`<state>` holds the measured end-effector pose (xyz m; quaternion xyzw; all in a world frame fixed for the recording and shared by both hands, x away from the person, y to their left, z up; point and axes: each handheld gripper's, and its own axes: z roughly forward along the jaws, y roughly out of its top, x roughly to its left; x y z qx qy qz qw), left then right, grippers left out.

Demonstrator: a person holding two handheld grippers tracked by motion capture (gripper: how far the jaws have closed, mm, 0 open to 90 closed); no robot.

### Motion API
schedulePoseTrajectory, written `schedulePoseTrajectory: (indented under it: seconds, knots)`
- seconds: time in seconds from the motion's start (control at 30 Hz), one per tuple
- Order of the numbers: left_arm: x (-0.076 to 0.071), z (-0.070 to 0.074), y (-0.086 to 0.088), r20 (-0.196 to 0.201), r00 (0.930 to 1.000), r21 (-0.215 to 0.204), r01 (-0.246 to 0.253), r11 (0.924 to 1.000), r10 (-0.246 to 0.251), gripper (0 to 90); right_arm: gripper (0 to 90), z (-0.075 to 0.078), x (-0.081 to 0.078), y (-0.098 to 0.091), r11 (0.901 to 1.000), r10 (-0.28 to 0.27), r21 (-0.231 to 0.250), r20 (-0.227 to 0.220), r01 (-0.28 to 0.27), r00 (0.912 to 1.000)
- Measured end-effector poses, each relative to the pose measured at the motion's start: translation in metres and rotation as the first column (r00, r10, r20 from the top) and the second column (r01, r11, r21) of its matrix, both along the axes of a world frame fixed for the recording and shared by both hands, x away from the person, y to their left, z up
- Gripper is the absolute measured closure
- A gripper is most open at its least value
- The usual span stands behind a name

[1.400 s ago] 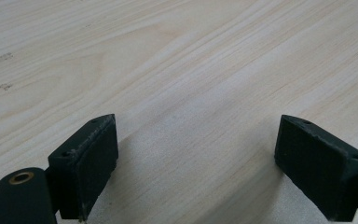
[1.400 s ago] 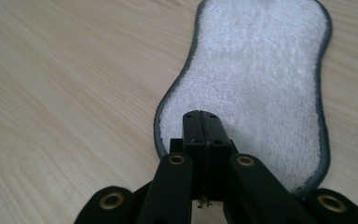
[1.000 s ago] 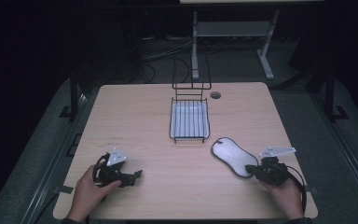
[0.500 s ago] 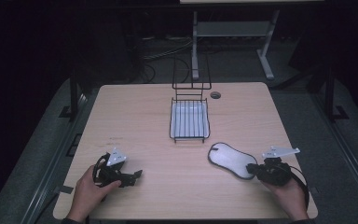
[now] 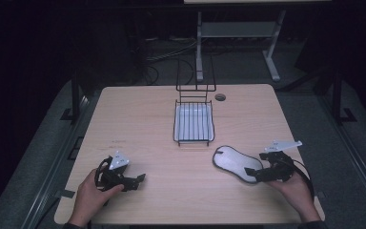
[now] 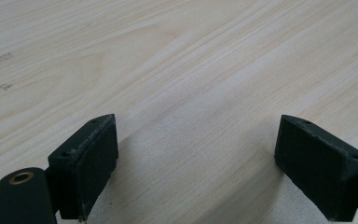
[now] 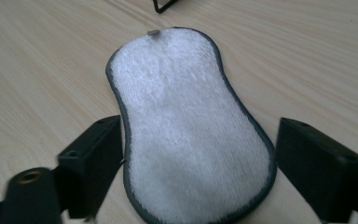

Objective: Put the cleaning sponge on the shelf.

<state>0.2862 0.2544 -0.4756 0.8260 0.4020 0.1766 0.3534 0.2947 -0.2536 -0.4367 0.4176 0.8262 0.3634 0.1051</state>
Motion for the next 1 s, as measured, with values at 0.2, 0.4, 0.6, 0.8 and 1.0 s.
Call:
schedulePoseTrajectory:
  seconds: [0.2, 0.4, 0.6, 0.8, 1.0]
  knots:
    - [0.0, 0.0, 0.0, 0.0, 1.0, 0.0, 0.001, 1.0, -0.001, 12.6, 3.6, 0.001, 0.016, 0.01, 0.9975, 0.066, -0.024, -0.003, -0.066, 0.9978]
    - [0.0, 0.0, 0.0, 0.0, 1.0, -0.001, 0.0, 1.0, 0.0, 12.6, 3.5, 0.002, 0.031, 0.018, 0.9944, 0.103, -0.024, -0.001, -0.103, 0.9947]
    - [0.0, 0.0, 0.0, -0.002, 1.0, 0.0, 0.0, 1.0, 0.0, 12.6, 3.5, -0.005, 0.045, 0.026, 0.9933, 0.113, -0.024, -0.019, -0.113, 0.9934]
    - [0.0, 0.0, 0.0, -0.002, 1.0, 0.0, 0.0, 1.0, 0.0, 12.6, 3.9, -0.018, 0.051, 0.027, 0.9932, 0.109, -0.036, -0.041, -0.111, 0.9932]
    - [0.0, 0.0, 0.0, -0.003, 1.0, 0.001, 0.0, 1.0, 0.0, 12.6, 5.2, -0.029, 0.053, 0.028, 0.9906, 0.13, -0.034, -0.068, -0.133, 0.9891]
